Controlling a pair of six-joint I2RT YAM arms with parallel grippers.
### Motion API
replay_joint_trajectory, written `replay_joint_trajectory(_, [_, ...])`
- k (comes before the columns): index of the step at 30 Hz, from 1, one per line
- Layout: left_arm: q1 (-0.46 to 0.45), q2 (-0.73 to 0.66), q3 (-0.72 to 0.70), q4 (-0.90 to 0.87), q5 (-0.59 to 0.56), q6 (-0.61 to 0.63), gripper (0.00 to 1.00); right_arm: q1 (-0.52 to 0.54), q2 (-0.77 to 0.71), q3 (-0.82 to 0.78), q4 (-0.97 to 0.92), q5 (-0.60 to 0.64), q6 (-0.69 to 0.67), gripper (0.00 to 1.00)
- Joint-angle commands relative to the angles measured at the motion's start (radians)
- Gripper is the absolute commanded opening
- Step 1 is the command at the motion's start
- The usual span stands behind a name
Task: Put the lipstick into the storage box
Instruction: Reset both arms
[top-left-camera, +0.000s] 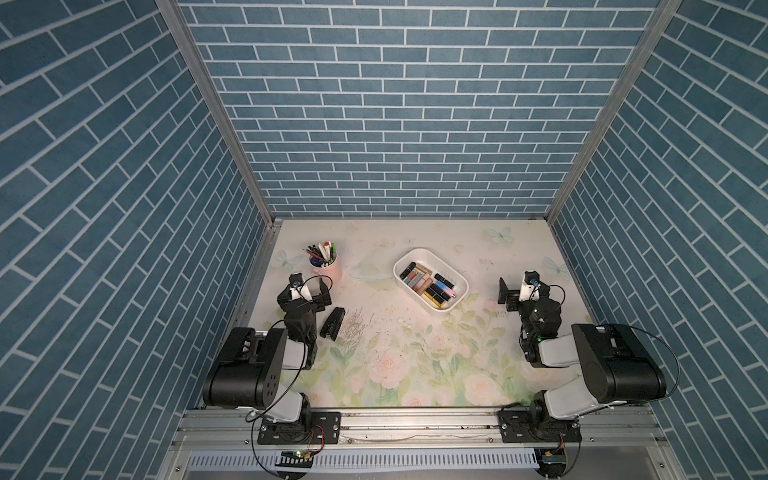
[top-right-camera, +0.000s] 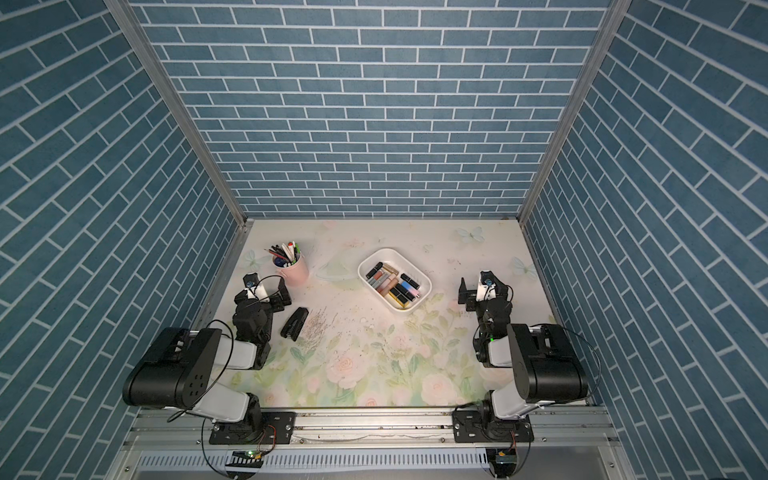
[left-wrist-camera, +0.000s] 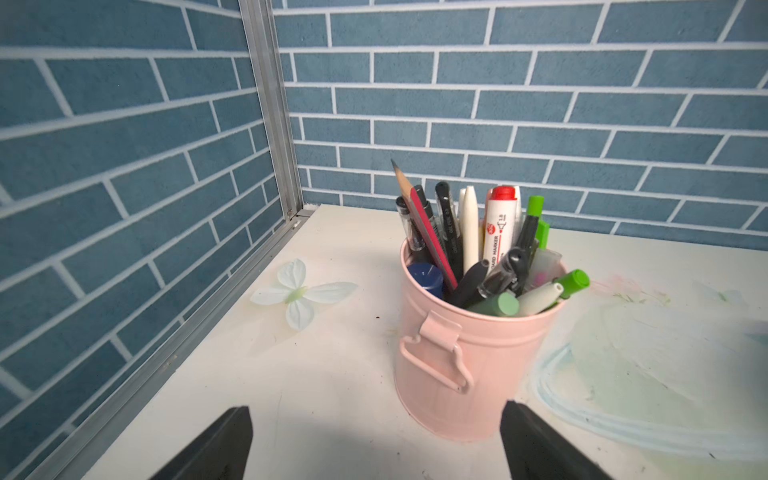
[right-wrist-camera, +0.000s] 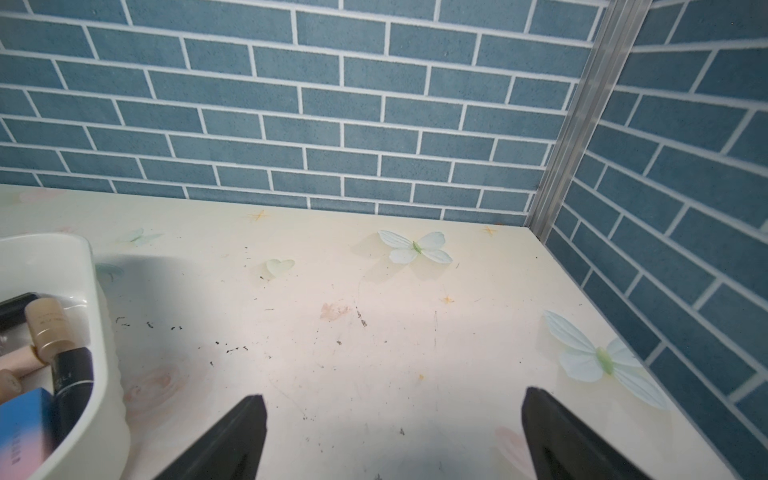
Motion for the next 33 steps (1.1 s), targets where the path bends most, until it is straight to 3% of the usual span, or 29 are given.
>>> replay_joint_trajectory(1, [-0.007,0.002,-0.005,0.050,-0.011,0.018,1.00,-0.004,0.006,0.003,-0.009,-0.005,-0.021,1.00])
replay_joint_trajectory(33, [-0.010,0.002,-0.002,0.049,-0.016,0.021,1.00,-0.004,0.005,0.002,-0.008,0.003,-0.022,1.00])
